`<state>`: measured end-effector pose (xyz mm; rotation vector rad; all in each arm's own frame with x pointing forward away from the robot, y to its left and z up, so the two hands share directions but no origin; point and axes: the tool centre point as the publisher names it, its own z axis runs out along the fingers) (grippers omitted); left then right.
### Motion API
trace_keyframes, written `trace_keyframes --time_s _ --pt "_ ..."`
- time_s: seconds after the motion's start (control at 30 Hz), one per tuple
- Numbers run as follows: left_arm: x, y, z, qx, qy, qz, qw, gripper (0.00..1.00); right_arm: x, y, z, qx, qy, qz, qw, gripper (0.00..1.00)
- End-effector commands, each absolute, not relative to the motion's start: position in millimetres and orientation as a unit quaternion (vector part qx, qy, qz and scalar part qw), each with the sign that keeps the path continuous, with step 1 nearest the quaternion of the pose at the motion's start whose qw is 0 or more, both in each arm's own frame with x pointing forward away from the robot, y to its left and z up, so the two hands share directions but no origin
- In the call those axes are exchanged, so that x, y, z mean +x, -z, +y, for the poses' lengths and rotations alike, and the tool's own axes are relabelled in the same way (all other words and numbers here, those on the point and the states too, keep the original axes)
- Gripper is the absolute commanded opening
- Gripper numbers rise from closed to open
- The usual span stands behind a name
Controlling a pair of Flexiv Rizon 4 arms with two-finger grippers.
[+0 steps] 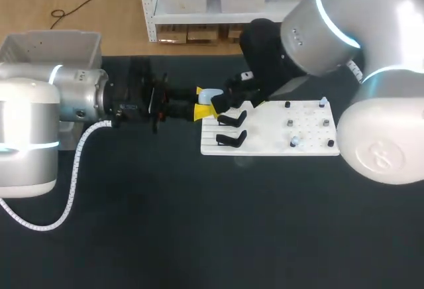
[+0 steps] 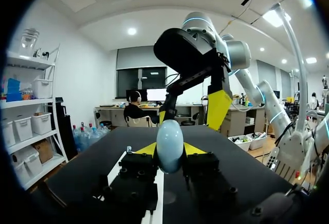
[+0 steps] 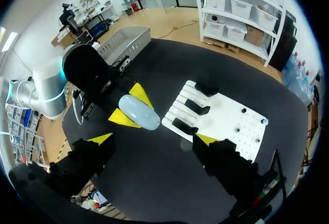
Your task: Pick up each earbud case from the left stands, insert the matching earbuds, close the lid, and place the case in the box.
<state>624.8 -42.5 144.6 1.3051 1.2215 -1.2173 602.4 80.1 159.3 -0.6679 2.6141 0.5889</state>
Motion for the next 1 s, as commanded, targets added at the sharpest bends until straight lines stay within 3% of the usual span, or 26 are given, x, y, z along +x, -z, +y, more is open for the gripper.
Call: trace_keyframes --time_s 0.03,1.0 --pt "623 -144 -42 0.532 0.496 0.499 0.472 0.00 607 -157 83 -0.235 -0.209 0.930 0.190 1.00" --pt "623 -144 -42 0.532 0.496 0.499 0.472 0.00 624 -153 79 -0.221 -0.198 0.935 0.196 1.00"
